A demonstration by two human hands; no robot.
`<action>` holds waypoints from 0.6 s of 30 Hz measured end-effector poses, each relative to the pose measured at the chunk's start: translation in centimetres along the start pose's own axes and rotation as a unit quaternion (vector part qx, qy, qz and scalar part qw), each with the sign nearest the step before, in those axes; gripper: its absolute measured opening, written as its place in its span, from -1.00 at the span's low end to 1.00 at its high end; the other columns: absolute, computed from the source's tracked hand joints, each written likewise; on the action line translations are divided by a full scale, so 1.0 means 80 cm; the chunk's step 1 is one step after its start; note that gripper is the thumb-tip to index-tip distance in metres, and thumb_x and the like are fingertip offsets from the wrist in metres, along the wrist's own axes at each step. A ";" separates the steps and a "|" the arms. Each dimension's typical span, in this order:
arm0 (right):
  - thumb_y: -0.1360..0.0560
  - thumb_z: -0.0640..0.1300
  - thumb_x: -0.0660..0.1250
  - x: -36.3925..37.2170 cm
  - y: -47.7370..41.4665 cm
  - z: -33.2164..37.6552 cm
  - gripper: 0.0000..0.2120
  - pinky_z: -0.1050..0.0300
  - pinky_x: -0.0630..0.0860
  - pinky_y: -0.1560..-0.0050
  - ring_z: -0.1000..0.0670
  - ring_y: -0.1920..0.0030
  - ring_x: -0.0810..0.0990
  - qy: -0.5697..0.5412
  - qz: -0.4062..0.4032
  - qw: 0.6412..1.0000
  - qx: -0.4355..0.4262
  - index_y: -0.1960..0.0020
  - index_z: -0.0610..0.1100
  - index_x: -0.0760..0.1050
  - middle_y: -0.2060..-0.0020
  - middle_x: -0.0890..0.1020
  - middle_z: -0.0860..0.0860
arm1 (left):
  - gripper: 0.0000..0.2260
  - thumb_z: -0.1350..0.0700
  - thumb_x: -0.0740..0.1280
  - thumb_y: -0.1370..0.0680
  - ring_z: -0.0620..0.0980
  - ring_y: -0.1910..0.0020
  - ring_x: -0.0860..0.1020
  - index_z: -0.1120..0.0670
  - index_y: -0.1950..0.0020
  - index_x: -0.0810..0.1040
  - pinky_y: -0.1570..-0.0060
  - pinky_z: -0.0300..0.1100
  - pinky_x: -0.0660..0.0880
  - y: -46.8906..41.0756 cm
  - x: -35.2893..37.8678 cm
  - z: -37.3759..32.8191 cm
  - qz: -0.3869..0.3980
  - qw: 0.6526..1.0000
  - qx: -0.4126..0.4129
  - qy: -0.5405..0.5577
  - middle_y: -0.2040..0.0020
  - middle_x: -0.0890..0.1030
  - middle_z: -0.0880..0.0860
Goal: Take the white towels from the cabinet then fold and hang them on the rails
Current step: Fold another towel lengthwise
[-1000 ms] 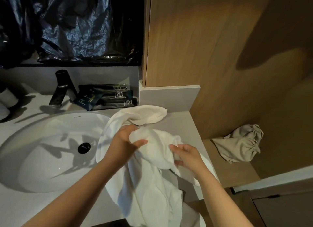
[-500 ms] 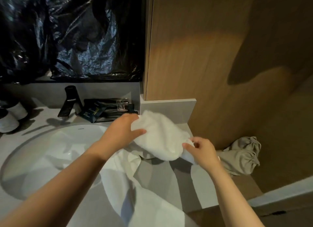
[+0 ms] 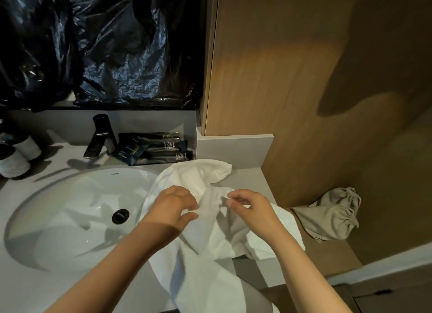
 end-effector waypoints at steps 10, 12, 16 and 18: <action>-0.54 -0.09 0.37 0.086 -0.026 0.040 -0.83 0.14 0.10 -0.46 0.13 -0.50 0.12 0.099 0.189 0.973 -0.091 -0.03 0.17 0.60 -0.41 0.40 0.17 | -0.99 0.08 0.42 -0.50 -0.10 -0.03 0.50 -0.03 0.10 0.63 -0.09 -0.22 0.43 0.036 -0.009 0.027 -0.016 1.000 -0.019 0.006 0.08 0.58 -0.11; -0.52 -0.03 0.38 0.087 -0.022 0.044 -0.86 0.14 0.06 -0.46 0.12 -0.52 0.08 0.159 0.203 0.961 -0.103 0.14 0.22 0.53 -0.40 0.42 0.15 | -0.97 0.07 0.44 -0.46 -0.11 -0.01 0.51 -0.03 0.13 0.61 -0.04 -0.20 0.47 0.040 -0.011 0.025 -0.033 0.999 0.012 -0.004 0.10 0.59 -0.12; -0.55 0.09 0.30 0.052 -0.004 0.069 -0.83 0.18 0.30 -0.19 0.12 -0.04 0.49 0.254 0.158 0.939 -0.172 0.18 0.06 0.44 0.16 0.56 0.16 | -0.89 0.07 0.48 -0.44 -0.14 -0.02 0.47 -0.06 0.16 0.56 -0.01 -0.24 0.43 0.040 -0.016 0.026 -0.061 0.998 0.013 -0.006 0.11 0.58 -0.07; -0.56 0.16 0.25 0.022 0.005 0.084 -0.73 0.24 0.30 0.02 0.09 0.16 0.45 0.289 0.094 0.930 -0.204 0.17 -0.01 0.41 0.30 0.52 0.10 | -0.86 0.00 0.40 -0.50 -0.18 0.02 0.42 -0.16 0.19 0.48 0.00 -0.27 0.37 0.029 -0.023 0.025 -0.049 0.998 -0.021 0.021 0.11 0.50 -0.11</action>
Point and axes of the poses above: each hand's wrist, its own y-axis away from the middle knuckle, its own x-axis out of the palm, z = x × y, the point moved 10 cm from there along -y, towards the middle knuckle
